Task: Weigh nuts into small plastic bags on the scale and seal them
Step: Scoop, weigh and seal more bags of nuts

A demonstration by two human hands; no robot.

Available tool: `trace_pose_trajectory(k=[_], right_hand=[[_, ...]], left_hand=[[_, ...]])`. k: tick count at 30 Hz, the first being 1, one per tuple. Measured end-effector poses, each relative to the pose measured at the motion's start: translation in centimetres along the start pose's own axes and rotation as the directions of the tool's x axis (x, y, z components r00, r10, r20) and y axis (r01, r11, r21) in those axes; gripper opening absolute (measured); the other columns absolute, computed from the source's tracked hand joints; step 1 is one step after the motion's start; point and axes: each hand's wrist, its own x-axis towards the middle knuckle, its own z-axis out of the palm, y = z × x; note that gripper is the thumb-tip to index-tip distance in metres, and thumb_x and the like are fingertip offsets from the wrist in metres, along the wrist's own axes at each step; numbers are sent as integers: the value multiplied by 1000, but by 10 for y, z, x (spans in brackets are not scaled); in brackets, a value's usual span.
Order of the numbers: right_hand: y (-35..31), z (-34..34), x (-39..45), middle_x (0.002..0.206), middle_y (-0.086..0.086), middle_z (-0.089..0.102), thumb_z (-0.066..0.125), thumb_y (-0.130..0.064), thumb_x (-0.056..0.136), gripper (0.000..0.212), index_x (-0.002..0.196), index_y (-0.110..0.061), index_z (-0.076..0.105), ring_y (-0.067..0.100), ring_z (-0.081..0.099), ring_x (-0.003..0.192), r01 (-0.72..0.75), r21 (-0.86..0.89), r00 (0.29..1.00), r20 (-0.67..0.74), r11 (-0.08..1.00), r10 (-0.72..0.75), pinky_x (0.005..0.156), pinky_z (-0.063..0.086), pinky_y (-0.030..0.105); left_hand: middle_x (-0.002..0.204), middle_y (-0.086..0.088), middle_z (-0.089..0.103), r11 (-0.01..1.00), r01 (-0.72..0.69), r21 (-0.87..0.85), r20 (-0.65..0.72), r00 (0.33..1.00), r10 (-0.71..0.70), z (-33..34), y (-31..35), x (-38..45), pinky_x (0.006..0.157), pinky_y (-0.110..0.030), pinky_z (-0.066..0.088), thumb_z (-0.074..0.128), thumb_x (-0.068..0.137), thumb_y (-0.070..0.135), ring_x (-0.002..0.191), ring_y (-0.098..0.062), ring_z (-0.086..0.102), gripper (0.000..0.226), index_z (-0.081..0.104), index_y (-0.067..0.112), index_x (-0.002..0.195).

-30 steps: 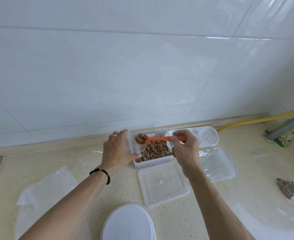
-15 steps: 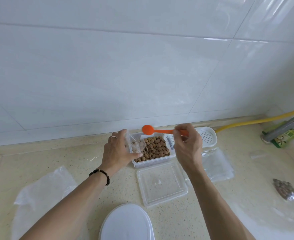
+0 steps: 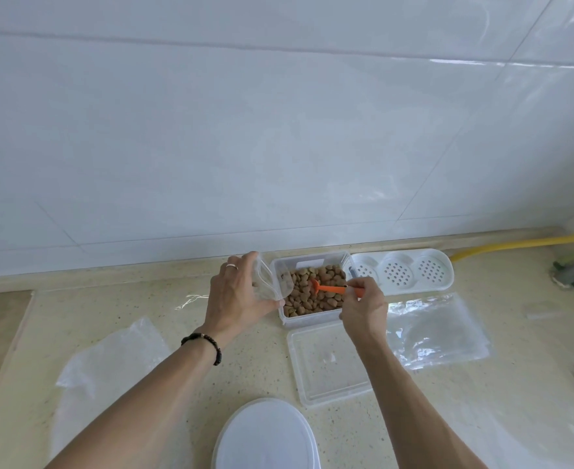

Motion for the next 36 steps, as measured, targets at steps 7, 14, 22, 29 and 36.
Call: trace_pose_trajectory(k=[7,14,22,29,36], right_hand=[[4,-18,8,89,11,67,47,-4,98,18,111,-14,56,15,54,49,-307,321,930,-101,896,354,50,48,29],[-9,-36,3,97,16,70,53,-4,96,16,109,-12,59,14,49,48,-320,492,931,4,810,365,53,47,29],[-49,-42,-8,94,3,65,55,-13,97,12,95,-23,61,17,57,63,169,172,977,100,970,-188,54,48,26],[-58,-46,-15,76,-12,65,57,-13,96,12,101,-19,66,3,56,68,529,-78,837,213,845,-504,58,39,12],[-52,-50,-10,86,-17,66,57,-11,96,19,105,-23,68,-1,61,75,473,2,860,219,881,-462,64,43,10]], left_hand=[[112,-1,52,1000,-17,13,10,1000,16,4,3,0,89,-37,43,84,57,55,105,-21,50,90,42,23,131],[113,0,51,997,0,79,60,998,-5,6,13,6,86,-36,41,81,59,59,107,-22,49,85,43,24,126],[117,-1,47,1000,26,-11,113,993,-25,7,25,10,91,-37,40,84,59,56,113,-22,45,94,39,23,134],[112,4,39,997,17,-74,115,993,-9,9,26,9,86,-34,40,84,59,56,113,-20,44,91,38,24,132],[130,-6,44,994,71,-80,138,989,-59,15,21,5,94,-38,41,84,59,56,121,-24,43,101,34,22,140]])
